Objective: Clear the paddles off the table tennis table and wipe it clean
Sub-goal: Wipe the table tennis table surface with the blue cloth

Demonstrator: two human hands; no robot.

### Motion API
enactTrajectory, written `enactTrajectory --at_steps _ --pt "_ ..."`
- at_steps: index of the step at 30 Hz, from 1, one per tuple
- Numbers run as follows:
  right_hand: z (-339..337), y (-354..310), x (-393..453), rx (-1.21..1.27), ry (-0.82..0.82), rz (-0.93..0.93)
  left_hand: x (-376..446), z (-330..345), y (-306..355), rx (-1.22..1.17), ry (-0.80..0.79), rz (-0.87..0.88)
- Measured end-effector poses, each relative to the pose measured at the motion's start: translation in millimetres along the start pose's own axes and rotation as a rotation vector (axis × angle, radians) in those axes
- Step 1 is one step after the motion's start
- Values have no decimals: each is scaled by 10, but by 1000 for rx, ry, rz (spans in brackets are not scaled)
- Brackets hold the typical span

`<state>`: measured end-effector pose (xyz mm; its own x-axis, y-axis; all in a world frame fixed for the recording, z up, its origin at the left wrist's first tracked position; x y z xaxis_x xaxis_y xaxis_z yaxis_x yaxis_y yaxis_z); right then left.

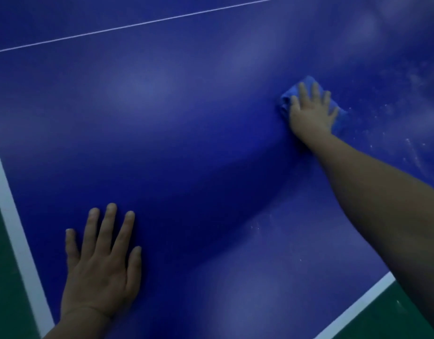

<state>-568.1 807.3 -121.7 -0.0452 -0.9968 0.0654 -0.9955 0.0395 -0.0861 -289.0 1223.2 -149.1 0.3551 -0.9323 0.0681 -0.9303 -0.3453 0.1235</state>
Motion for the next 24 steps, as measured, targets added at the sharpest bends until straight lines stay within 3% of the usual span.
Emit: enactTrajectory --at_steps 2,3,7,9,11,15,17,19,22,24 --pt "3 10 -161 6 16 96 4 3 -2 6 -4 4" --pt "18 -97 -321 7 28 40 9 -2 3 5 -3 5" --pt "145 -683 -854 3 16 -544 12 -27 27 13 5 14" --pt "148 -851 -621 3 -14 -651 14 -28 23 27 4 19" --pt "162 -831 -211 -26 11 -541 9 -23 27 31 14 23" --pt "83 -446 255 49 31 25 3 -10 17 7 33 20" --pt "80 -490 41 38 43 56 -2 1 -10 6 27 24" --pt "131 -682 -383 25 66 -184 -11 12 -26 9 23 25" --pt "165 -752 -847 4 -14 -734 7 -11 -13 11 17 21" --pt "95 -597 -494 -12 -7 -686 14 -31 10 10 19 22"
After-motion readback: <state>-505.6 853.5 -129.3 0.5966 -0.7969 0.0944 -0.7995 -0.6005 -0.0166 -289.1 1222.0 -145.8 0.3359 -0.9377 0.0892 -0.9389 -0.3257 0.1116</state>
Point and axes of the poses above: each hand's wrist, its own x-axis towards the middle knuckle, its own z-axis out of the palm, y = z × x, the point moved 1 cm from there along x, towards the middle knuckle, and after that the axes turned 14 degrees about y, right-handed, at the moved point
